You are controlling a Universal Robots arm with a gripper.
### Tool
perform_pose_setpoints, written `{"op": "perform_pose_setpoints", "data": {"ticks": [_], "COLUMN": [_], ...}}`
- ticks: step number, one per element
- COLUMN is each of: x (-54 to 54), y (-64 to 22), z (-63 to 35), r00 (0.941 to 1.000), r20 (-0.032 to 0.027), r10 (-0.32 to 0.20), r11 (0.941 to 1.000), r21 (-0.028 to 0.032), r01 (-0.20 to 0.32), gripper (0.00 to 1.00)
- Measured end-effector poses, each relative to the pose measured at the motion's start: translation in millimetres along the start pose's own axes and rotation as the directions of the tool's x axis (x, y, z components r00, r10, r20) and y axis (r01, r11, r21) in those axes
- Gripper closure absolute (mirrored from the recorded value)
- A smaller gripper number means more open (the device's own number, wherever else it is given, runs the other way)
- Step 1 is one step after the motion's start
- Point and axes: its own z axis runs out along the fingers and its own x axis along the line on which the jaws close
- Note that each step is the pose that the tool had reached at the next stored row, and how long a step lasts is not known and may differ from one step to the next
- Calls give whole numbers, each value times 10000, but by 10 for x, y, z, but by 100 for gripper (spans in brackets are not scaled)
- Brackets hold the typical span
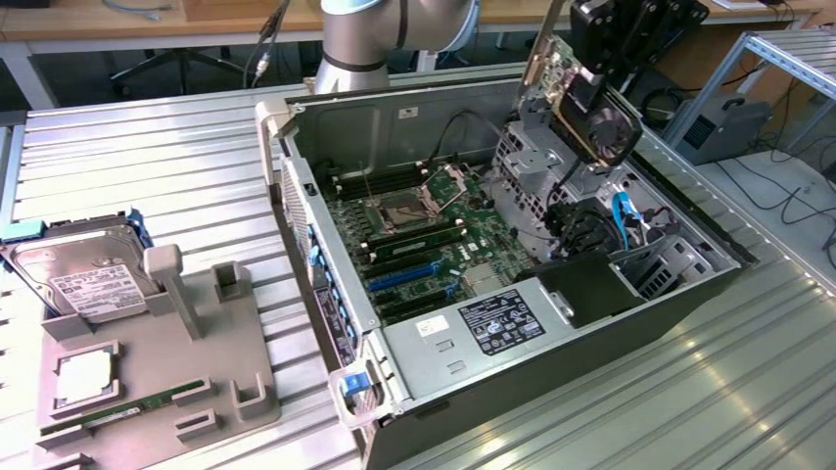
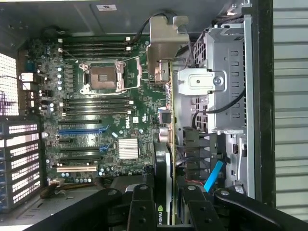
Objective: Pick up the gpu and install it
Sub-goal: 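Pick up the gpu and move the gpu toward the slot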
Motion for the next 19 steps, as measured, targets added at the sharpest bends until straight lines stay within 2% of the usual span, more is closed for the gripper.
{"op": "perform_pose_setpoints", "data": {"ticks": [2,6,10,12,17,19], "x": [0,7,11,14,-49,-50], "y": [0,-9,-14,-19,-16,-17], "z": [9,224,336,440,477,523], "r00": [10000,10000,10000,10000,10000,10000], "r20": [0,0,0,0,0,0], "r10": [1,0,0,0,0,2], "r11": [10000,10000,10000,10000,10000,10000], "r21": [-2,-1,0,-1,-5,-5], "r01": [-1,0,0,0,0,-2], "gripper": [73,73,73,73,73,73]}}
